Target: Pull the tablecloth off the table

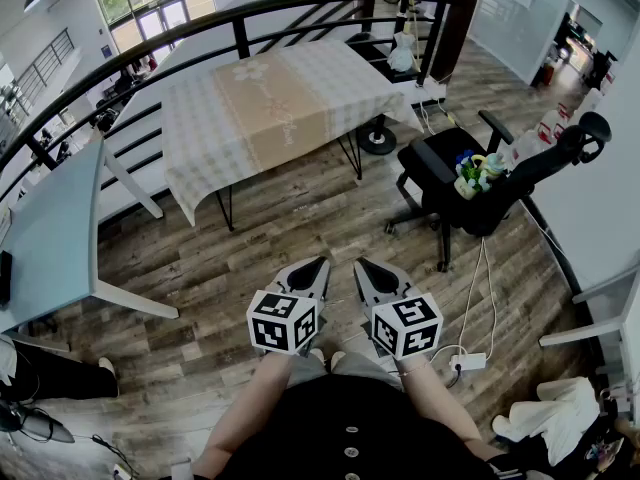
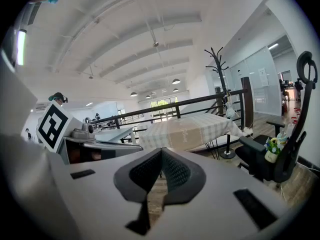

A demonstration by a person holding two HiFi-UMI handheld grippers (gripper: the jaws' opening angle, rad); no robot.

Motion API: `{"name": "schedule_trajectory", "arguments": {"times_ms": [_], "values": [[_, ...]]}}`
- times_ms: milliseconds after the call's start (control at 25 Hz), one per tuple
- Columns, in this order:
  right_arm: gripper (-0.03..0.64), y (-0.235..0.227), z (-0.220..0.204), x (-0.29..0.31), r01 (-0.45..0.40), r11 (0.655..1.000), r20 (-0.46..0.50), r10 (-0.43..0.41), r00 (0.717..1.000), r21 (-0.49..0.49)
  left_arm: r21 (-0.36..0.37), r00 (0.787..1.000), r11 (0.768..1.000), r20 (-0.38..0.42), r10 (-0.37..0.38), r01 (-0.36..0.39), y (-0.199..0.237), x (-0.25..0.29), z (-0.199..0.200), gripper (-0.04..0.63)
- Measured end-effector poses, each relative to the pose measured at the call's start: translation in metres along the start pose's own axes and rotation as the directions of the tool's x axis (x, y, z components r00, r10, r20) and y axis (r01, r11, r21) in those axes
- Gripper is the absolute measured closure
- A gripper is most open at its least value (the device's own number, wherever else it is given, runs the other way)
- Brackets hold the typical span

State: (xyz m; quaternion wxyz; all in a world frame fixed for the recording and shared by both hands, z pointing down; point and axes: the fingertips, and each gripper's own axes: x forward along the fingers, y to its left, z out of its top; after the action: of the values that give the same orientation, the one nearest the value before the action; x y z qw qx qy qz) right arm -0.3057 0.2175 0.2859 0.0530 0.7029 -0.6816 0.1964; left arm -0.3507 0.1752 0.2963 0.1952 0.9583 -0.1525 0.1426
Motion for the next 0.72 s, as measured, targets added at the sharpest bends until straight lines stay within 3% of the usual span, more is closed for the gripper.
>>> {"name": "schedule_trajectory", "arguments": {"times_ms": [720], "values": [[0.589, -0.044, -0.004, -0.006, -0.021, 0.998, 0.011, 0.021, 1.0, 0.054, -0.024, 1.0, 1.0, -0.019, -0.017, 0.016, -0.024, 0.046, -0.009, 0.575]]}}
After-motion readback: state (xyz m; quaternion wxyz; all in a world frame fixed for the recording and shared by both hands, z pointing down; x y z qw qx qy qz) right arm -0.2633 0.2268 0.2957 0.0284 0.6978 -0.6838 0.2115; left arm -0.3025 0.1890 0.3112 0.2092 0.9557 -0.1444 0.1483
